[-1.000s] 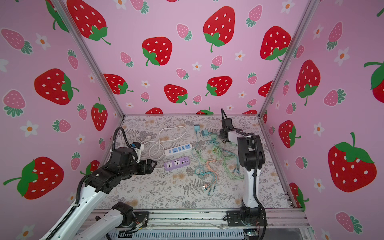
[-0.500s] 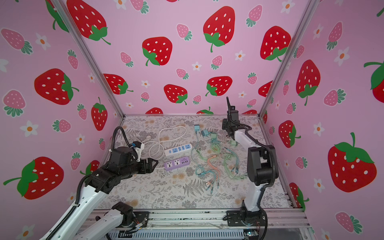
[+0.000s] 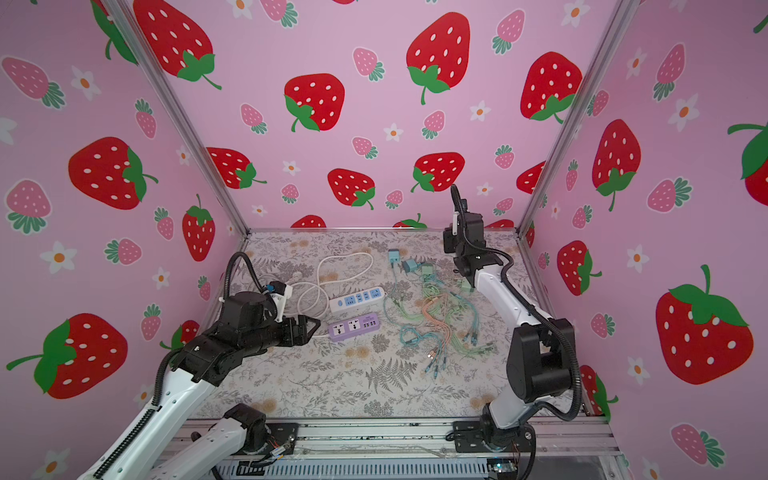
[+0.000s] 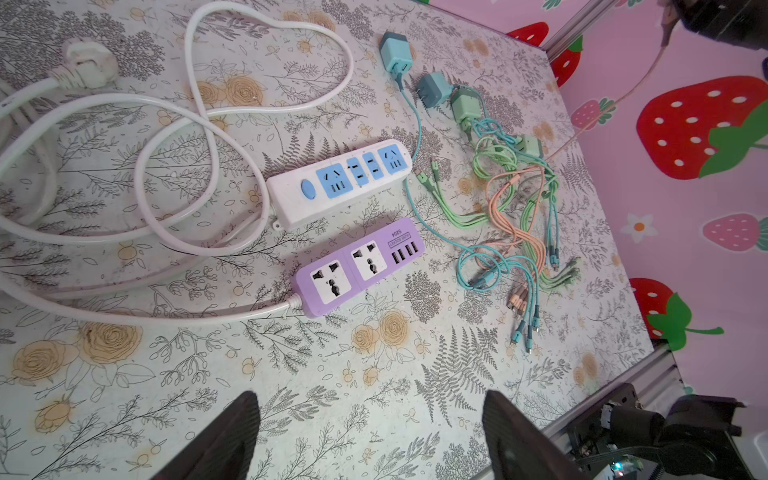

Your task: Insert the plug

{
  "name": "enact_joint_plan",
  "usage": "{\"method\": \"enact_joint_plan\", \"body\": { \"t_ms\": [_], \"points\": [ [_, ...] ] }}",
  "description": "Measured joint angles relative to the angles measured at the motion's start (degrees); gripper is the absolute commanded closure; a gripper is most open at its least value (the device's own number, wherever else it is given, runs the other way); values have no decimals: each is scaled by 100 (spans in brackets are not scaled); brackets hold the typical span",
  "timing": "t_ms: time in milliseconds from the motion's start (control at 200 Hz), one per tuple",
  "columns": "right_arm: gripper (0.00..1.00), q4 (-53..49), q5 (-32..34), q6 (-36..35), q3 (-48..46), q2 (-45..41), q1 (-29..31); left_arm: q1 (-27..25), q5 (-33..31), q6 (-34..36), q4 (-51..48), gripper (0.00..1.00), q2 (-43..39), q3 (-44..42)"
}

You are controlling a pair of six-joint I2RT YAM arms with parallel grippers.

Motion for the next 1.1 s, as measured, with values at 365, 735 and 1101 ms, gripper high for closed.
{"method": "enact_joint_plan", "body": {
  "t_ms": [365, 735, 1101],
  "points": [
    [66, 22, 13, -632, 0, -763, 507, -584, 476, -116, 1134, 20, 841, -79],
    [66, -52, -256, -706, -297, -1320, 542, -1309, 538, 50, 2321, 17, 3296, 1438],
    [66, -46, -695, -710, -769, -1864, 551, -1687, 669, -492, 2363, 13, 5672, 3998]
  ]
}}
